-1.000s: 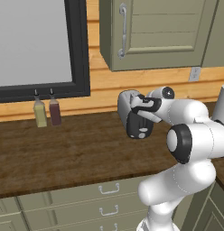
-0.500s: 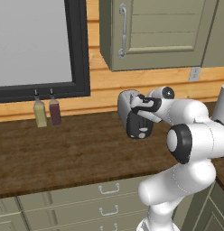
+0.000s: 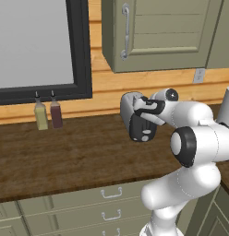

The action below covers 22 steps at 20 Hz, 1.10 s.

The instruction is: Start the toaster. Once the lever pops up, take the bread to the plate on the dining counter.

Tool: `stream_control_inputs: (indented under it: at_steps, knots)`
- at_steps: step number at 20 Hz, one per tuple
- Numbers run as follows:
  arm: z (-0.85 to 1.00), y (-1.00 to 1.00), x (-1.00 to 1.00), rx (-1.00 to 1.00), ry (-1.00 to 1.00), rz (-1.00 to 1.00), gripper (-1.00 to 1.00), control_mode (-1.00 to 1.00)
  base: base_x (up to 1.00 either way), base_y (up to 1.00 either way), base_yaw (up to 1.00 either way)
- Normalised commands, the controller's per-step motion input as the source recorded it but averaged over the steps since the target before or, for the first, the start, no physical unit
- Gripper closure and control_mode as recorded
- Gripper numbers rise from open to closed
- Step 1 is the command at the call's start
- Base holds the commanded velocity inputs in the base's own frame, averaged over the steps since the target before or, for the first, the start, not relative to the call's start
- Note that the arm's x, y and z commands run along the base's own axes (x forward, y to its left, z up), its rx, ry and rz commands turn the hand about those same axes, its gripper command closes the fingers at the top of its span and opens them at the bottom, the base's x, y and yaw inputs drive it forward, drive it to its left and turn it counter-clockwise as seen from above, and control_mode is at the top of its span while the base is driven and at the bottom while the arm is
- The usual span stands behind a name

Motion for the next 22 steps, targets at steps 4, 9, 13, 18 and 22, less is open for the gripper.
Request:
stream_control_inputs:
  at_steps: [4, 9, 13, 18, 22]
  knots:
    - [0.00, 0.00, 0.00, 0.00, 0.00, 0.00, -1.00, -1.00, 0.00, 0.00, 0.00]
    - [0.00, 0.00, 0.00, 0.00, 0.00, 0.00, -1.00, -1.00, 0.00, 0.00, 0.00]
    - [0.00, 0.00, 0.00, 0.00, 0.00, 0.00, -1.00, -1.00, 0.00, 0.00, 0.00]
    - [0.00, 0.00, 0.00, 0.00, 0.00, 0.00, -1.00, -1.00, 0.00, 0.00, 0.00]
    - [0.00, 0.00, 0.00, 0.00, 0.00, 0.00, -1.00, -1.00, 0.00, 0.00, 0.00]
